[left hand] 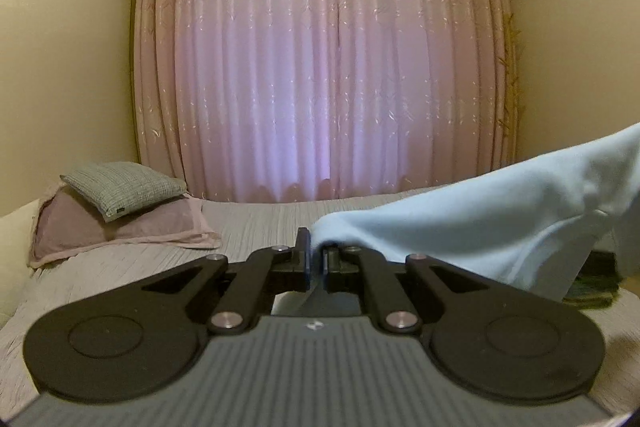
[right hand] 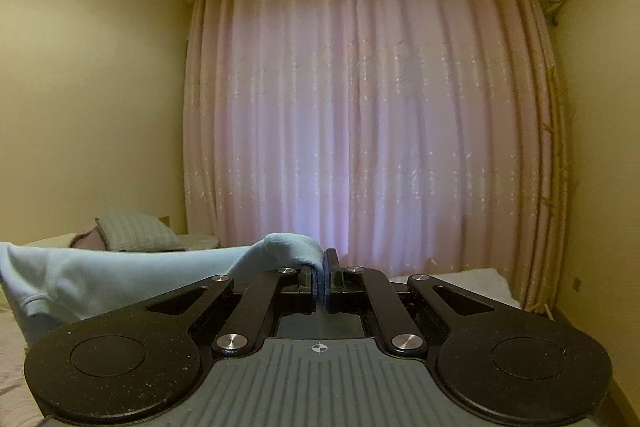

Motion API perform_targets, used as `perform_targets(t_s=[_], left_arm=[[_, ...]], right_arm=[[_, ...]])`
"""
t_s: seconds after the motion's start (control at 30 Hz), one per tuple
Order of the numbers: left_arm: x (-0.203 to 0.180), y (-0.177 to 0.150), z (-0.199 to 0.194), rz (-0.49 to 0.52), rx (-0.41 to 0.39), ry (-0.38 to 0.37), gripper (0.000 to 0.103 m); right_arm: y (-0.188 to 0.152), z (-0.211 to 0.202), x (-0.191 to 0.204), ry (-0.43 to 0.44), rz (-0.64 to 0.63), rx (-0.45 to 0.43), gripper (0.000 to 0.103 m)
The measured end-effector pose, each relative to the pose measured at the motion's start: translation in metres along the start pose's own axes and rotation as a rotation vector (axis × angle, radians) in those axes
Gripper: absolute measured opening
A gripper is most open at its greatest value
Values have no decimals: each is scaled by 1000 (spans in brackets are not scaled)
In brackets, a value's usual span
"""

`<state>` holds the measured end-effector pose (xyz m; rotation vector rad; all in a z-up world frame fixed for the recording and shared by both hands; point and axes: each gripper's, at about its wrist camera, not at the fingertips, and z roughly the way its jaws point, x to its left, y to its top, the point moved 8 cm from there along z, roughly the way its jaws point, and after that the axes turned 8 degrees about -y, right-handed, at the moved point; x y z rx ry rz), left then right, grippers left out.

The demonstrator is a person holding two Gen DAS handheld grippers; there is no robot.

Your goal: Fold clothes

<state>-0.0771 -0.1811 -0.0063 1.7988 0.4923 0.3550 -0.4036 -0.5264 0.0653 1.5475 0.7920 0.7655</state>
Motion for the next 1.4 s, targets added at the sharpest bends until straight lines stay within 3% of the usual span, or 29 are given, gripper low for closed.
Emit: perform_targets(t_s=[0.13,0.27,0.33,0.5,0.6,0.67,0.7,0.73,0.77,0.83,0.9,1.03,1.1,1.13,1.17,1.23,1.33,1.4], left_arm=[[3,2,-24,0,0,-7,5],[10,23,-30,41,7,-30,5],[8,32,-14,69,17,-37,5],[23,27,85,67,114,-99,5],[37,-3,176,49,246,-112,8],[48,-39,246,27,374,-81,29],[51,-60,278,22,438,-62,36],[54,-83,307,25,503,-43,42],[56,-106,336,28,567,-24,42],[58,-155,376,51,688,29,42],[60,-197,392,76,760,70,39],[66,-260,391,-5,855,56,42],[59,-269,392,-98,858,0,35],[56,-274,393,-144,859,-28,32],[52,-278,393,-190,860,-56,32],[45,-286,395,-283,860,-112,32],[33,-292,408,-484,845,-196,39],[31,-300,426,-631,836,-203,42]], right_arm=[[8,-40,7,-10,-23,28,1],[14,-38,13,-36,-56,66,1],[11,-23,12,-49,-60,91,1],[-21,69,-5,-80,-65,267,2],[-75,155,-24,-123,-62,475,2],[-123,213,-38,-155,-62,638,3],[-152,237,-44,-187,-93,715,9],[-182,256,-52,-253,-134,775,54],[-215,272,-60,-337,-183,824,99],[-273,288,-67,-397,-235,911,99],[-314,284,-68,-414,-200,993,99],[-354,269,-44,-282,-36,1019,99],[-364,274,-27,-200,17,1018,92],[-369,277,-19,-159,44,1017,78],[-374,279,-10,-119,70,1016,74],[-382,286,6,-35,158,1019,74],[-397,312,16,36,484,1058,74],[-410,328,18,35,675,1076,74]])
